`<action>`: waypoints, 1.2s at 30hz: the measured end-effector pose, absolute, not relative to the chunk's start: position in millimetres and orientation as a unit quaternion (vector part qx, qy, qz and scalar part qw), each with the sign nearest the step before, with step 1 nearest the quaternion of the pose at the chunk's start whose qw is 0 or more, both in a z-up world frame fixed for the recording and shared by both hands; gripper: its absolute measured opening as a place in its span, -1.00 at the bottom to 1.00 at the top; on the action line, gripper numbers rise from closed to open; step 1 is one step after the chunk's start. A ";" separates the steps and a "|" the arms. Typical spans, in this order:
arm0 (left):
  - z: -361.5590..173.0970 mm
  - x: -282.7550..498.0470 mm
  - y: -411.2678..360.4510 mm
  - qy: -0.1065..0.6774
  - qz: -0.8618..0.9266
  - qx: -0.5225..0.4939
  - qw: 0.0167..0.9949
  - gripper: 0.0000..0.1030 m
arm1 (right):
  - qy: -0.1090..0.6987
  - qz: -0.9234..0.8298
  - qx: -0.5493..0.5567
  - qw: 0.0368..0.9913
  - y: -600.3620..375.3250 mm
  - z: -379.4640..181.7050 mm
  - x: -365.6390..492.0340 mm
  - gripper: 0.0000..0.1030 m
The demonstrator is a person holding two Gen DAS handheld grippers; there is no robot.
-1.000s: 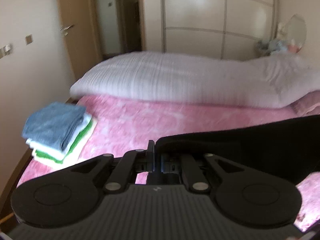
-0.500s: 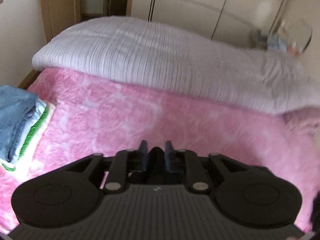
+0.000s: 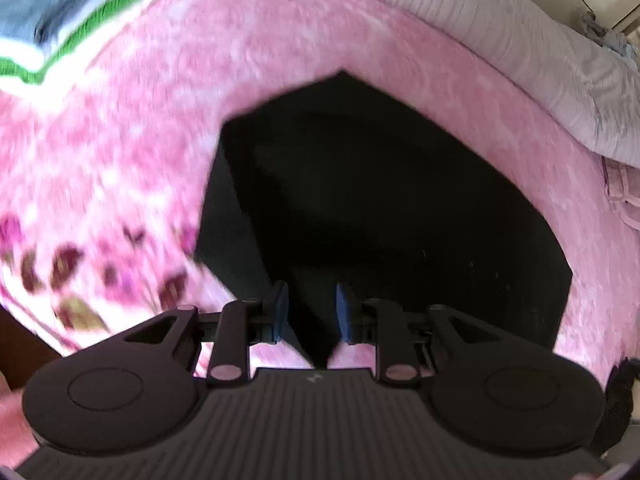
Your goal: Fold clothes
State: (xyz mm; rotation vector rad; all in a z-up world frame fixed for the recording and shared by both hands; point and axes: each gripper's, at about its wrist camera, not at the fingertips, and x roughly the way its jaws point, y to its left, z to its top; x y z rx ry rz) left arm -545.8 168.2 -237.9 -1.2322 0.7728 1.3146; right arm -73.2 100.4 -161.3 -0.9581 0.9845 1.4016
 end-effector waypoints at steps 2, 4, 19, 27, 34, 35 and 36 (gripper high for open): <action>-237.9 -535.0 149.5 0.326 0.559 -0.523 0.555 -0.59 | 0.410 0.606 -0.406 0.548 101.8 -161.3 -67.4 -0.44; -236.2 -518.8 132.3 0.322 0.564 -0.522 0.553 -0.59 | 0.399 0.620 -0.410 0.537 100.4 -161.9 -59.7 -0.44; -251.6 -311.6 -2.0 0.243 0.602 -0.568 0.506 -0.56 | 0.330 0.710 -0.467 0.410 96.9 -183.6 75.6 -0.44; -294.2 -238.6 -32.9 0.233 0.577 -0.601 0.501 -0.45 | 0.326 0.714 -0.515 0.345 98.9 -225.5 84.0 -0.44; -334.2 -223.6 -40.9 0.178 0.581 -0.639 0.471 -0.35 | 0.356 0.696 -0.538 0.316 97.0 -264.5 94.3 -0.43; -340.8 -221.4 -41.3 0.162 0.579 -0.651 0.464 -0.34 | 0.363 0.692 -0.536 0.320 99.2 -266.3 99.1 -0.43; -347.4 -219.1 -41.8 0.146 0.576 -0.662 0.457 -0.33 | 0.370 0.688 -0.532 0.325 101.6 -267.8 104.1 -0.41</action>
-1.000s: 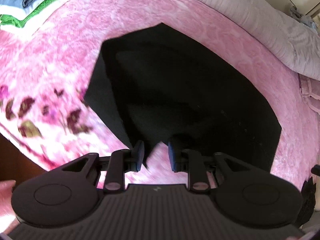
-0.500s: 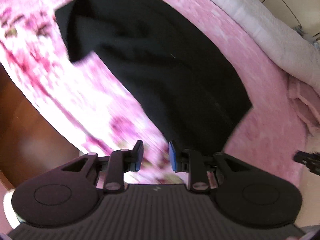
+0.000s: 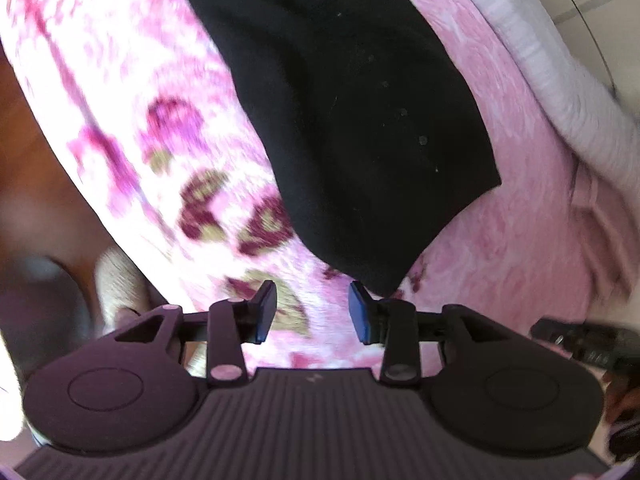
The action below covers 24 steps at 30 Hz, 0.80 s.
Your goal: Fold clothes
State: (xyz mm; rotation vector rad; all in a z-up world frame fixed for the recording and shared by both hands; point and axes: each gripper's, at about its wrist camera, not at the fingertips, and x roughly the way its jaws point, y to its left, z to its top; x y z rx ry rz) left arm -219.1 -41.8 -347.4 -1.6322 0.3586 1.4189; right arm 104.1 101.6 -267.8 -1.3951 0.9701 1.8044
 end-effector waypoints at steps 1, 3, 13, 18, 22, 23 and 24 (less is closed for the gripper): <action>-354.0 -216.9 -42.3 0.129 0.573 -0.673 0.450 -0.32 | 0.377 0.684 -0.529 0.331 104.0 -269.3 109.1 -0.40; -367.7 -213.2 -44.6 0.088 0.564 -0.699 0.430 -0.32 | 0.397 0.676 -0.515 0.347 109.7 -270.5 122.3 -0.29; -438.7 -188.1 -47.0 -0.129 0.549 -0.775 0.285 -0.17 | 0.425 0.649 -0.518 0.360 136.6 -281.8 151.4 -0.09; -427.8 -185.7 -39.8 -0.125 0.599 -0.737 0.287 -0.86 | 0.414 0.655 -0.528 0.348 146.7 -291.0 145.0 -0.09; -369.4 -209.9 -55.6 -0.099 0.656 -0.667 0.340 -0.87 | 0.397 0.667 -0.528 0.344 152.0 -289.5 140.2 -0.09; -355.5 -221.7 -68.5 -0.096 0.674 -0.651 0.336 -0.87 | 0.394 0.669 -0.529 0.343 152.6 -290.0 139.3 -0.09; -341.7 -233.6 -81.3 -0.094 0.692 -0.635 0.331 -0.87 | 0.388 0.670 -0.533 0.341 152.0 -291.2 137.6 -0.09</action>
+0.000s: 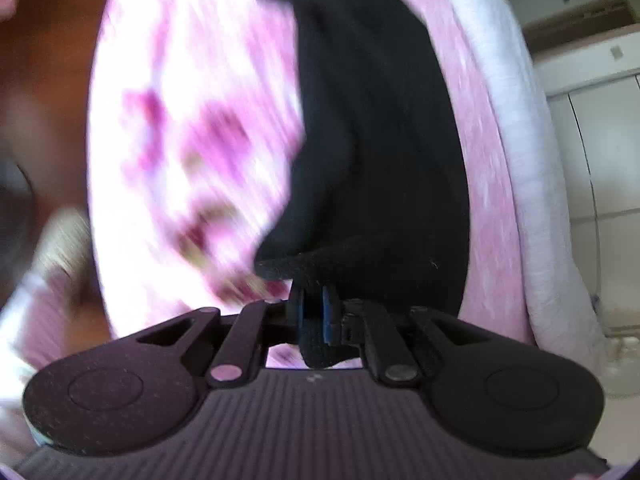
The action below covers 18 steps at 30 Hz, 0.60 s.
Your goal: Fold clothes
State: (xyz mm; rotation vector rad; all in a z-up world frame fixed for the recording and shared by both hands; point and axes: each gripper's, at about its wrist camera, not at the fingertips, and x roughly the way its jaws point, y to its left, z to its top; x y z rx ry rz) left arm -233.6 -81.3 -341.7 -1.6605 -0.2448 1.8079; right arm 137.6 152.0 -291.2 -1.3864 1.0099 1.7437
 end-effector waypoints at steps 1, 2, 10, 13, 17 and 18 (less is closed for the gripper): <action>-332.1 -243.9 -93.1 -0.081 0.708 -0.620 0.328 -0.90 | 0.382 0.671 -0.538 0.339 151.2 -292.5 135.8 -0.09; -322.8 -254.2 -104.9 -0.067 0.723 -0.605 0.325 -1.00 | 0.372 0.675 -0.543 0.334 148.7 -294.1 132.7 -0.09; -340.0 -268.7 -144.8 0.001 0.716 -0.620 0.321 -0.63 | 0.202 0.755 -0.565 0.265 110.2 -316.1 74.2 -0.09; -343.3 -256.8 -130.2 0.016 0.719 -0.598 0.353 -0.47 | 0.092 0.788 -0.565 0.226 90.6 -329.0 46.9 -0.09; -355.2 -234.5 -104.3 0.079 0.713 -0.572 0.398 -0.41 | -0.081 0.805 -0.560 0.178 67.3 -354.6 20.2 -0.09; -359.3 -231.1 -102.5 0.084 0.712 -0.568 0.404 -0.41 | -0.126 0.805 -0.554 0.172 63.4 -363.0 15.4 -0.09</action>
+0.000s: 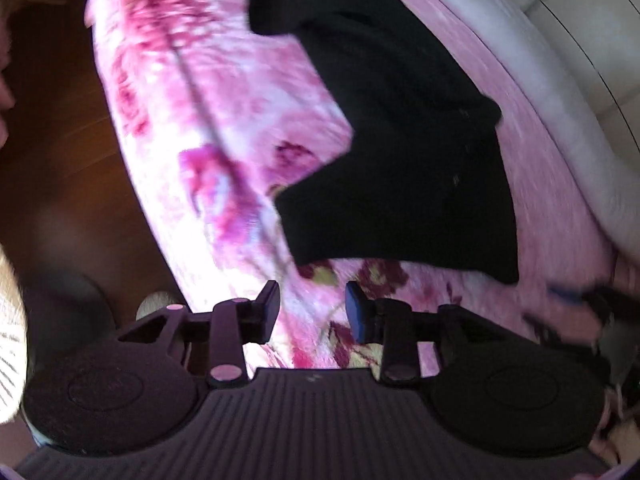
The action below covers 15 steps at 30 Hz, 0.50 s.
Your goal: Fold clothes
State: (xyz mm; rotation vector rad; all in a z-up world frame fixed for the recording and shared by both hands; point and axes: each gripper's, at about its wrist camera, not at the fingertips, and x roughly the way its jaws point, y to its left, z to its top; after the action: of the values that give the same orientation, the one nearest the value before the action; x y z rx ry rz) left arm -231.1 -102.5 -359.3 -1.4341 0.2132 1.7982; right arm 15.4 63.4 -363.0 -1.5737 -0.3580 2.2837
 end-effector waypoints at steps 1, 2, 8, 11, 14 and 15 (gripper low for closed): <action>-363.4 -227.9 -100.8 0.090 0.711 -0.565 0.409 -0.40 | -0.171 0.802 -0.548 0.165 59.5 -371.4 10.6 -0.09; -366.2 -228.1 -101.9 0.083 0.710 -0.568 0.408 -0.39 | -0.205 0.801 -0.540 0.160 58.0 -379.8 6.4 -0.09; -369.9 -235.3 -114.1 0.045 0.701 -0.587 0.404 -0.38 | -0.285 0.788 -0.532 0.124 58.6 -411.5 -7.4 -0.83; -365.2 -240.2 -119.4 0.019 0.691 -0.590 0.417 -0.33 | -0.270 0.781 -0.539 0.160 69.2 -399.0 5.7 -0.90; -368.6 -243.6 -120.0 -0.024 0.668 -0.606 0.431 -0.19 | -0.216 0.746 -0.593 0.211 99.3 -391.2 33.9 -0.91; -371.1 -244.4 -119.3 -0.040 0.659 -0.613 0.434 -0.18 | -0.194 0.736 -0.615 0.207 110.2 -391.1 44.2 -0.93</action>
State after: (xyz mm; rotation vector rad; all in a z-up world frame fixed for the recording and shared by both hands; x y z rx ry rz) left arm -244.4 -119.3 -371.1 -1.5273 -0.0985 1.6406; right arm 44.2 110.2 -391.1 -1.7115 -0.5397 2.0497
